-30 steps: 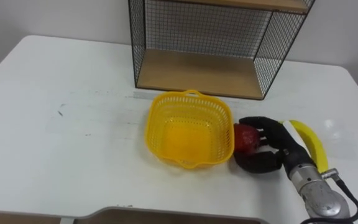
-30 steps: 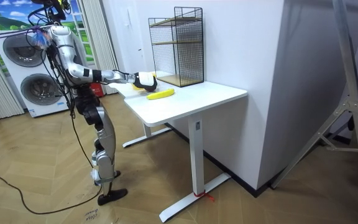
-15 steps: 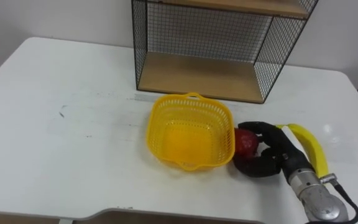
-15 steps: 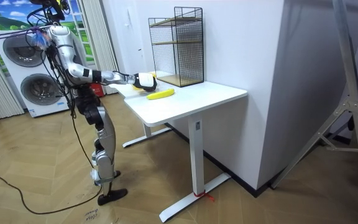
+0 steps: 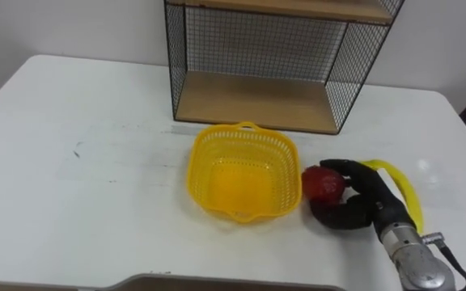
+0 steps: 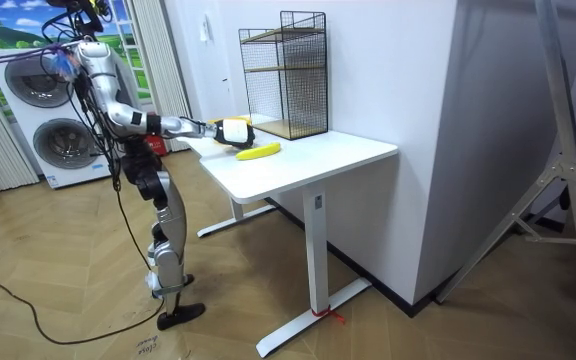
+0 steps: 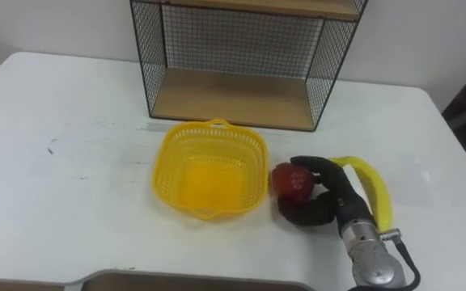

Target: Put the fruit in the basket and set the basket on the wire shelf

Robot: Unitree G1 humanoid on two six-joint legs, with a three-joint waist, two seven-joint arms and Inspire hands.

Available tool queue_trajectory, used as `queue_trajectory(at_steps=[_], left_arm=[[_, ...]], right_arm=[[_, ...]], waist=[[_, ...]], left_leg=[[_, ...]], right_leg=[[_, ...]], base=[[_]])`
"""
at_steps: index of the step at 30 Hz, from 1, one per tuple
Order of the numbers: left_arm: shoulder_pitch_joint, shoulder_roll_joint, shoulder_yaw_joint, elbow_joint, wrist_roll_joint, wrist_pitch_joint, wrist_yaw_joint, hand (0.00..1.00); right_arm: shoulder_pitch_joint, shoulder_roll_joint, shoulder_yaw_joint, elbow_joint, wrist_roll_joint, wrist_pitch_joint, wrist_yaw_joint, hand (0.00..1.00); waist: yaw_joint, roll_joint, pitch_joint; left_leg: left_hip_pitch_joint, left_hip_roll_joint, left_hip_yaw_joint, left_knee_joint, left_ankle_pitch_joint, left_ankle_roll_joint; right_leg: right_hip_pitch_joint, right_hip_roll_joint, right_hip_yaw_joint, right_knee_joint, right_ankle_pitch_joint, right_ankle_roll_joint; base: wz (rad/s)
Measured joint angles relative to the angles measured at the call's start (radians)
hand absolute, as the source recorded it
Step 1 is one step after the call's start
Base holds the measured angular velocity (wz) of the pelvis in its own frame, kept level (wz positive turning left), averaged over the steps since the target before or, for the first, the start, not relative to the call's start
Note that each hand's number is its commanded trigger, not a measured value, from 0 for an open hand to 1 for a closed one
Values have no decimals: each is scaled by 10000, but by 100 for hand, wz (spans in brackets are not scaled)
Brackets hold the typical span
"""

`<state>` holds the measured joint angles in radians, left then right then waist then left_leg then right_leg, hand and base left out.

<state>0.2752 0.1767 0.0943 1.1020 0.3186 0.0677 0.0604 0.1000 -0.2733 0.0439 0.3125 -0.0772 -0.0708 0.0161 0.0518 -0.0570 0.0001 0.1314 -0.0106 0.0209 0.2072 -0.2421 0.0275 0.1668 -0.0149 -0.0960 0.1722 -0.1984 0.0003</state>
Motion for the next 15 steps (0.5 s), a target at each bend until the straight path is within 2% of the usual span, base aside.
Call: queue_trajectory(at_steps=[4,7,10,15], left_arm=[[62,-22,28,-10,2,151,-2,0],[142,-43,114,-9,1,161,-2,0],[252,-112,231,-13,-1,144,-2,0],[276,-134,589,4,-1,133,-45,0]], right_arm=[[2,1,-287,-9,26,90,2,100],[4,-1,-541,-9,59,181,-66,100],[4,-4,-905,-10,60,195,-189,100],[-9,-14,-1574,-190,60,195,-719,100]], waist=[[-13,6,-7],[-17,19,-14],[-32,3,-56],[-121,-4,-50]], left_leg=[[-30,-4,9,2,1,1],[-46,-2,21,0,2,2],[4,-1,90,-1,4,4],[8,0,114,-22,6,6]], right_leg=[[-63,-13,-6,5,0,0],[-79,-11,-4,-8,-1,1],[-76,-12,55,-12,-2,2],[-86,-10,94,-18,-2,2]], base=[[0],[0],[-4],[-2]])
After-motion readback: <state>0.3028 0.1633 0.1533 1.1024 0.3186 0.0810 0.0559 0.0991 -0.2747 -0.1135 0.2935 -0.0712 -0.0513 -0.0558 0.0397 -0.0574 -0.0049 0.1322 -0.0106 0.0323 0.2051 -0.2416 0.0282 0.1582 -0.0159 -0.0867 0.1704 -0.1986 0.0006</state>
